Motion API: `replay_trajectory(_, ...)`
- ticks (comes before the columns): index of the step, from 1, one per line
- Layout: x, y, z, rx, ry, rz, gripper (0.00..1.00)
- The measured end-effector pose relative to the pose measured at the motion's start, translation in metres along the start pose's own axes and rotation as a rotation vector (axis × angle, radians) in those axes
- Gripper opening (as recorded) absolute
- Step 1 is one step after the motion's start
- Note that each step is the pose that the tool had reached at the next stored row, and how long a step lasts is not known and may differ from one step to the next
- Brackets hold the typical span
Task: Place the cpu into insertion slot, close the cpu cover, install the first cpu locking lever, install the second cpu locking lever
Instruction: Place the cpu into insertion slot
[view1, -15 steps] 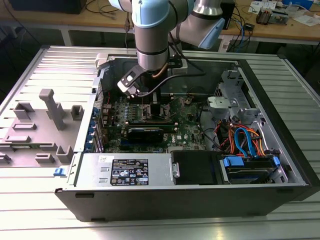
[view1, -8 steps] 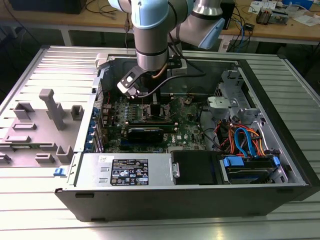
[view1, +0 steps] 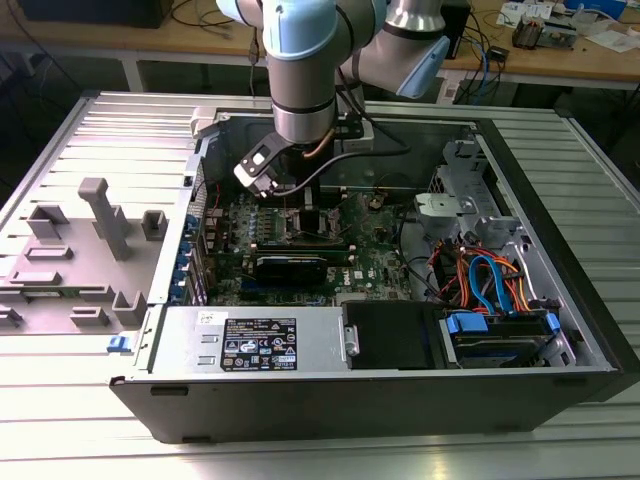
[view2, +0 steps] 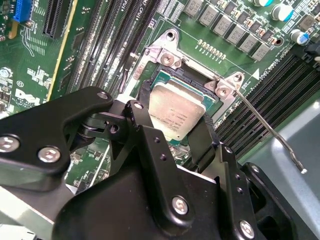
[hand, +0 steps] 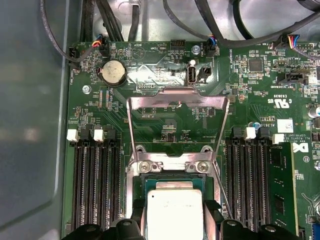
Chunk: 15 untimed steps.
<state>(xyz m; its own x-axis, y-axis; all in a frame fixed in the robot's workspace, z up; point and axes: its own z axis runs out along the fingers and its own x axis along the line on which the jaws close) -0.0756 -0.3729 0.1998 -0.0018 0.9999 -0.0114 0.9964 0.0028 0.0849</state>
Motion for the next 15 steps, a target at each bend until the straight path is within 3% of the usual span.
replay_trajectory(15,0.0,0.0008,0.0003,0.0002,-0.0014,0.019,0.55)
